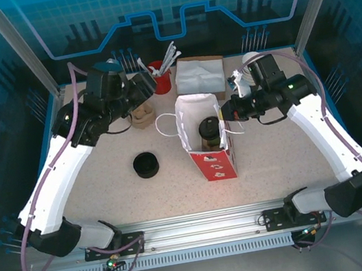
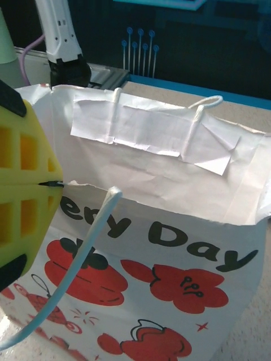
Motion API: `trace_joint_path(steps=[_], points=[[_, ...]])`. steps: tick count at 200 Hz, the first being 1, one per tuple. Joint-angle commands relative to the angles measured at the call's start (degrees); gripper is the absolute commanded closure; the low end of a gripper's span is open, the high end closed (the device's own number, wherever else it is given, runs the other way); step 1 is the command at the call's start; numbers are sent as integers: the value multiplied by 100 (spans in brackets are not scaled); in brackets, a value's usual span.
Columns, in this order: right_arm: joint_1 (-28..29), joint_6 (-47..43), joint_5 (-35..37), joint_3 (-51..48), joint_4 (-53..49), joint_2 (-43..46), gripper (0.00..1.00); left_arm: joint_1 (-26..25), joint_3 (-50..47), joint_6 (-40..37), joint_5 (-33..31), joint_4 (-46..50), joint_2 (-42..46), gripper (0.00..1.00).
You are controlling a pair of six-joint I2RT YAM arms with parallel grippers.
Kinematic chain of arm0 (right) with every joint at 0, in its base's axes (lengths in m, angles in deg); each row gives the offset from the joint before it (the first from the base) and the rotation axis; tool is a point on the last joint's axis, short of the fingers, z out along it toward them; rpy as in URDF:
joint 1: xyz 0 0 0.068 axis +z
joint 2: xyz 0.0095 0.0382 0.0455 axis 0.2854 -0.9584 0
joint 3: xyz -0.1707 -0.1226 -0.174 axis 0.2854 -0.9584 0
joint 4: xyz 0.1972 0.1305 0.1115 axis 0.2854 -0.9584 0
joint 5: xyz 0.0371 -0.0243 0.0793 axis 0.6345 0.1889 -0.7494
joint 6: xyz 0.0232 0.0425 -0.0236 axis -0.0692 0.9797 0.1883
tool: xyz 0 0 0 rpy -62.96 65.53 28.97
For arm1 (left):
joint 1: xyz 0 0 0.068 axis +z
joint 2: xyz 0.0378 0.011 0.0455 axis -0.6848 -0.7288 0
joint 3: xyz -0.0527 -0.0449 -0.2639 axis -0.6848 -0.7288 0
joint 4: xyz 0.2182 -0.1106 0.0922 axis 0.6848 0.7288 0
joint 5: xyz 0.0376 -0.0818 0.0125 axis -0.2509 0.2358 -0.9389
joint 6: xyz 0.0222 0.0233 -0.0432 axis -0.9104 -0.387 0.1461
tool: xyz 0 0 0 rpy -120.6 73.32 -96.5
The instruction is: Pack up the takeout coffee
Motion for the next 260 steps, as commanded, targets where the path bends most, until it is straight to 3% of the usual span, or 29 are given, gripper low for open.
trace_joint_path(steps=[1, 35, 62, 177, 228, 260], points=[[-85, -205, -536, -181, 346, 127, 100, 205, -102, -72, -23, -150, -9, 26], [-319, -59, -519, -199, 172, 53, 100, 335, -93, -99, 104, -114, -167, 25], [-539, -103, -241, -31, -171, -138, 87, 387, -96, -112, 150, -92, -290, 25], [-1193, -465, 234, 966, -1069, -669, 51, 677, 444, -641, 137, 153, -1022, 22], [-1573, -762, 521, 1409, -1618, -682, 45, 872, 845, -832, 171, 200, -1340, 22], [-1512, -663, 205, 1126, -1435, -570, 44, 924, 1134, -951, 224, 340, -1573, 22]])
